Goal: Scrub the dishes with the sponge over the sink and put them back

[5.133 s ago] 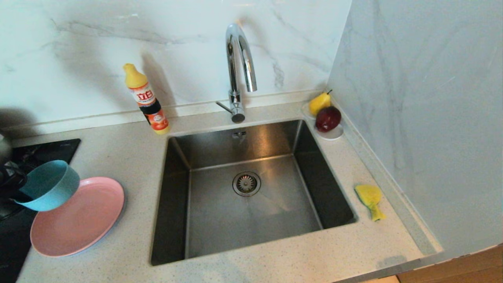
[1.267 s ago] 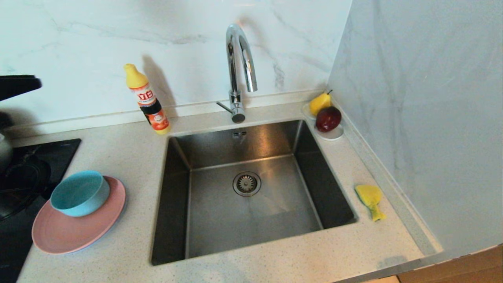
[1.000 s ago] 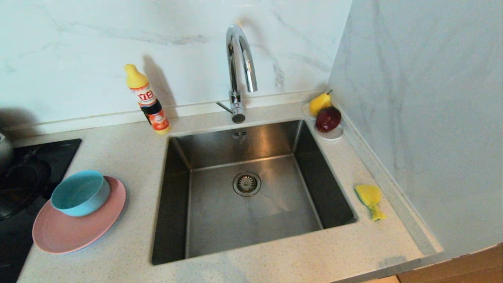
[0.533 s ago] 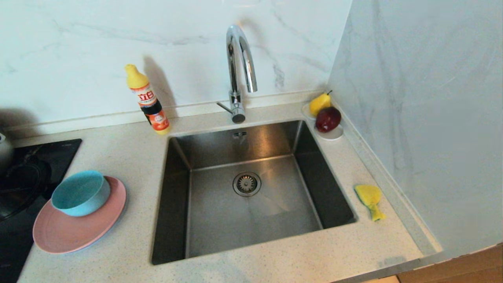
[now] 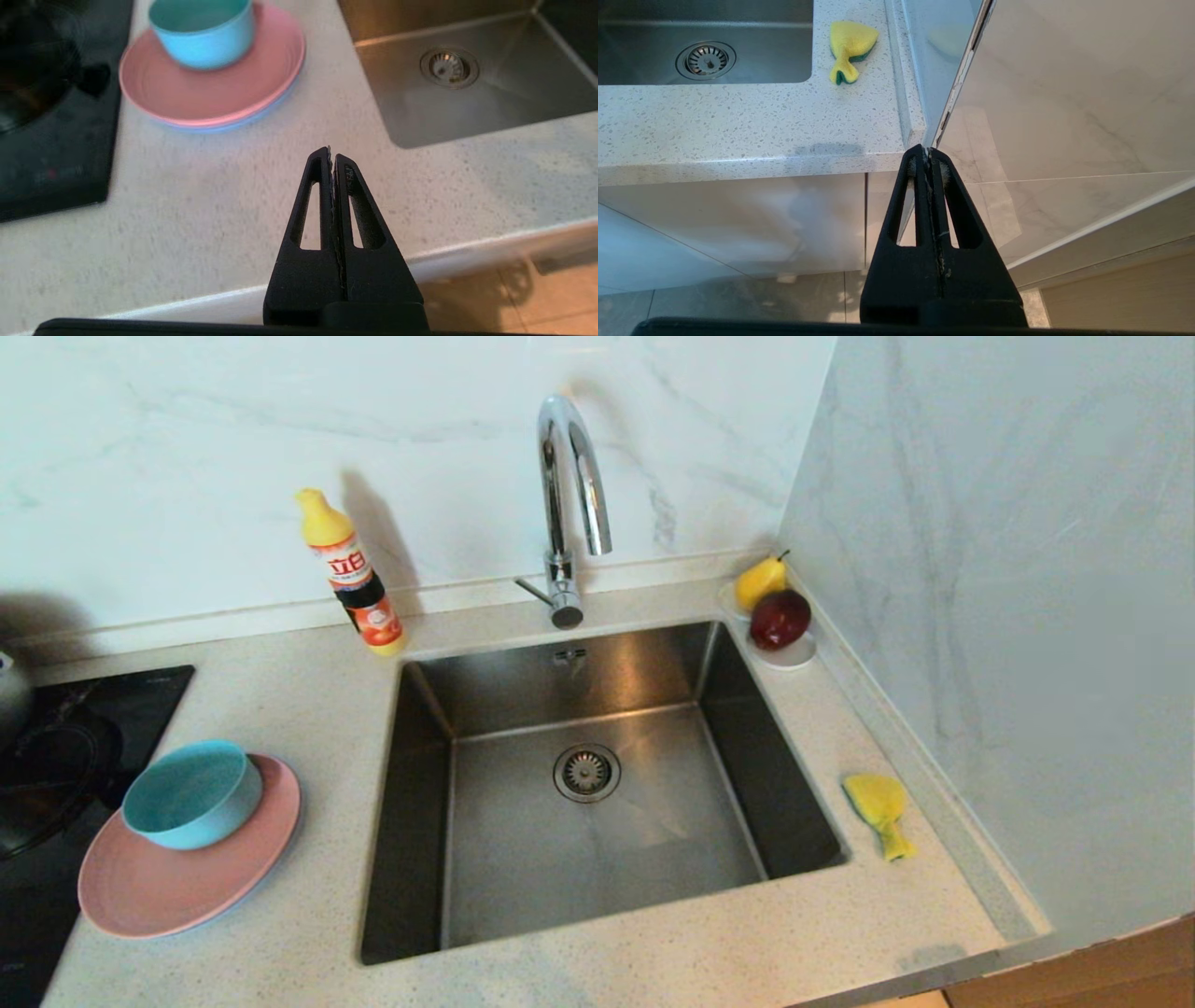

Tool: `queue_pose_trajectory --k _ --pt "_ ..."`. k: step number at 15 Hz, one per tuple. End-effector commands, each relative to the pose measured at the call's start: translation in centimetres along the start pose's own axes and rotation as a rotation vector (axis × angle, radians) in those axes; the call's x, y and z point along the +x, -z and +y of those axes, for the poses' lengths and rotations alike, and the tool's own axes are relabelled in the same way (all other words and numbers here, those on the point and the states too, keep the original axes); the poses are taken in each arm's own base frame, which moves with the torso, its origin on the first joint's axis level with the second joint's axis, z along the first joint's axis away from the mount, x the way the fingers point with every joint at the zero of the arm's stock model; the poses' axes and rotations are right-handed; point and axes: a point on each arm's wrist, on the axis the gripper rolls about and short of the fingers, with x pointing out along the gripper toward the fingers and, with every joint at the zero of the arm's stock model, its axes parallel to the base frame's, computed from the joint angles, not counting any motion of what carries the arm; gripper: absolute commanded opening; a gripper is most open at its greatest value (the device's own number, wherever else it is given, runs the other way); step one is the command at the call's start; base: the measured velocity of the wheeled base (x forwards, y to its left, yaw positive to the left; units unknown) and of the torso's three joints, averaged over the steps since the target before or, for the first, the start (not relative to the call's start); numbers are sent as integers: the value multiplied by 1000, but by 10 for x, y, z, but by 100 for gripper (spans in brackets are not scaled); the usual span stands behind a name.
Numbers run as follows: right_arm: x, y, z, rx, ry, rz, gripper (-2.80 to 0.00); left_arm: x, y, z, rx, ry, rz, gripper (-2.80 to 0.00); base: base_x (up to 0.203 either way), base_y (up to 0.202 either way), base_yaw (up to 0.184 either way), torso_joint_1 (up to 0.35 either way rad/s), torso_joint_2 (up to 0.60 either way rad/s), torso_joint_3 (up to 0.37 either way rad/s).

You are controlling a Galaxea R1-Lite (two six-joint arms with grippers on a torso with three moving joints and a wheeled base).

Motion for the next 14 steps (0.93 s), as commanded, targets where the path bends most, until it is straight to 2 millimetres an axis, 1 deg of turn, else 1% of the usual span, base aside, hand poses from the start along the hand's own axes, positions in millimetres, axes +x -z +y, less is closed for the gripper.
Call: queue_pose_trajectory --k 1,4,14 --pt "0 0 0 -5 -2 3 -280 1 3 -1 -3 19 9 -280 0 0 0 0 0 0" --pt "0 0 0 -12 -2 3 -280 1 3 -1 -43 8 7 -280 0 0 0 0 0 0" --pt "0 0 0 8 -2 1 -280 1 3 0 -46 4 8 -280 0 0 0 0 0 0"
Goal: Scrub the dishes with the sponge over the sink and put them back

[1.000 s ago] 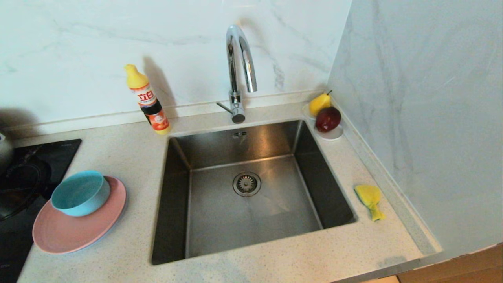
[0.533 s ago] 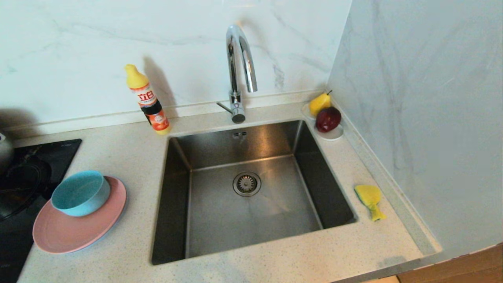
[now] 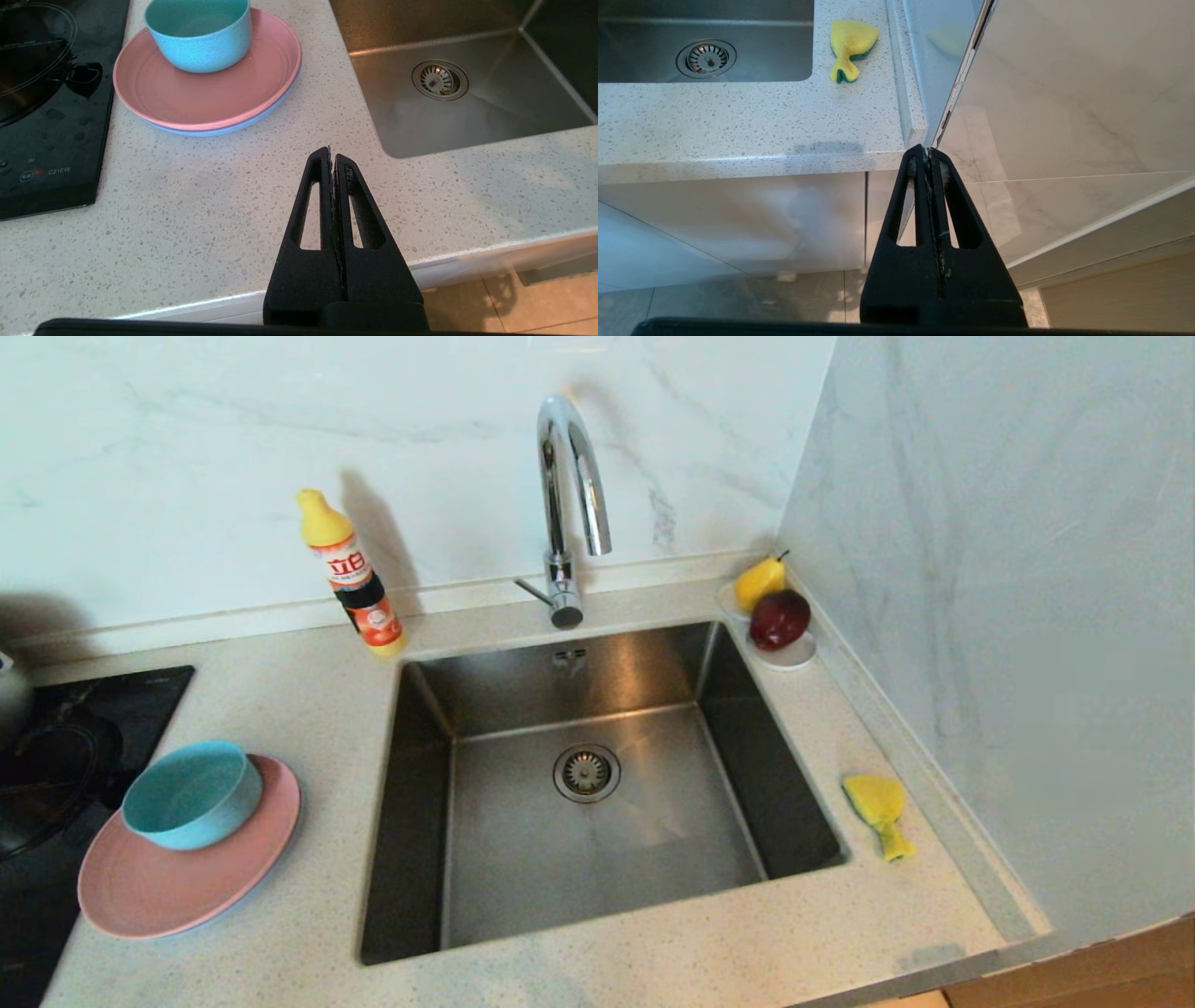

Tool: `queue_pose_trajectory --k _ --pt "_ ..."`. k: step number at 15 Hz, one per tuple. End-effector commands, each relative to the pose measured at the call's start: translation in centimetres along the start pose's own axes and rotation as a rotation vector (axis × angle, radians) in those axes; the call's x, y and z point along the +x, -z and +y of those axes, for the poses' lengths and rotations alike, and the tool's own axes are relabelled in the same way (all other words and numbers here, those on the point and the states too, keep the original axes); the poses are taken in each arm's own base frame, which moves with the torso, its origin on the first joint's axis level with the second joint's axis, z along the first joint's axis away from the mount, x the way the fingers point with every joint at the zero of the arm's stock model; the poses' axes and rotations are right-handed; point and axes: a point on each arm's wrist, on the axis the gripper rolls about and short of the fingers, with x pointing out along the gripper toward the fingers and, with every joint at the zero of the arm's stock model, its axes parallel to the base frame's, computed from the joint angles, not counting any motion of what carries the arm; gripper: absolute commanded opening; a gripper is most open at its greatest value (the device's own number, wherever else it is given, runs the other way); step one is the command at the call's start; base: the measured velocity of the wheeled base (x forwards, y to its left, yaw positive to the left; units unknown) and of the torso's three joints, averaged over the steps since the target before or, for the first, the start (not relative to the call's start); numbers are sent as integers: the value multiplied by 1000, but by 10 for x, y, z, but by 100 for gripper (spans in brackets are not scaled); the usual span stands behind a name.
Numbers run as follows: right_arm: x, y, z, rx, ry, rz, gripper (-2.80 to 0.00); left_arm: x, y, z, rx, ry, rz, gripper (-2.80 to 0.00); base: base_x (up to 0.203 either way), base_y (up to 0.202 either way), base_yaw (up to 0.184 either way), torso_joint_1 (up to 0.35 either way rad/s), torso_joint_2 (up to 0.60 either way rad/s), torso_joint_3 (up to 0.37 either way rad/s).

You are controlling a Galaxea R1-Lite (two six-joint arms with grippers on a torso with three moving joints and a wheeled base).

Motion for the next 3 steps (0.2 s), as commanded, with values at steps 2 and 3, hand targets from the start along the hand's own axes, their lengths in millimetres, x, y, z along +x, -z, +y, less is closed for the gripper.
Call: queue_pose_trajectory --k 2,3 --pt "0 0 0 5 0 0 -280 0 0 0 0 1 7 -280 0 0 0 0 0 0" --pt "0 0 0 5 0 0 -280 0 0 0 0 1 7 -280 0 0 0 0 0 0"
